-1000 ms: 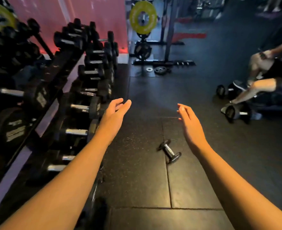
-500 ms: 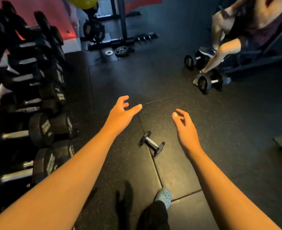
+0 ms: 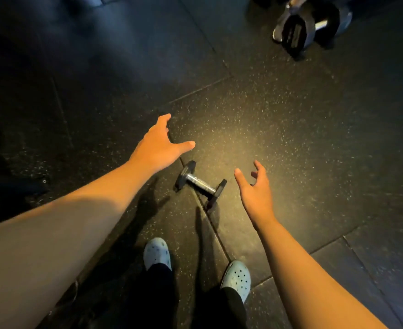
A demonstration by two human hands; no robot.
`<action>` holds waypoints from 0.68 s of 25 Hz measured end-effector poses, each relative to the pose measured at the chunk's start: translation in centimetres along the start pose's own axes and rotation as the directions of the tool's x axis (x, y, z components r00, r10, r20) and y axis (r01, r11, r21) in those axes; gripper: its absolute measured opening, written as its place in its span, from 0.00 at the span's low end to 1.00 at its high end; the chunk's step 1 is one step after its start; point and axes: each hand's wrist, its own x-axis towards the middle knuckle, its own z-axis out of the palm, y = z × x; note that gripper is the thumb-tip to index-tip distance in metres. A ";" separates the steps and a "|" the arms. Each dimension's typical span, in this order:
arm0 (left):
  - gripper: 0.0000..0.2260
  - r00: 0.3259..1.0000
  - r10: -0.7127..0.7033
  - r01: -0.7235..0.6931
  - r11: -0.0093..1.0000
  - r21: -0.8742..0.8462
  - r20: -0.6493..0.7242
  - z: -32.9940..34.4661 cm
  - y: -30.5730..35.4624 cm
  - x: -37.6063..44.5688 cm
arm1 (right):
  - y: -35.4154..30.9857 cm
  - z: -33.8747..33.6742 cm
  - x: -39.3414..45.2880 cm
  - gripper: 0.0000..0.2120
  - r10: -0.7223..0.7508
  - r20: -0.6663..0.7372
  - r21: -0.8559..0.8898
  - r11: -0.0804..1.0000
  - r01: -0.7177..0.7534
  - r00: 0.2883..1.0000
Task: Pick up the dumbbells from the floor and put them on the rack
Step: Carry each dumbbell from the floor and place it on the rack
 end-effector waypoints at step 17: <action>0.35 0.994 -0.102 0.093 0.978 0.184 0.038 22.1 -21.3 27.7 | 21.1 19.4 21.0 0.32 0.354 -0.226 -0.005 0.931 -0.364 0.908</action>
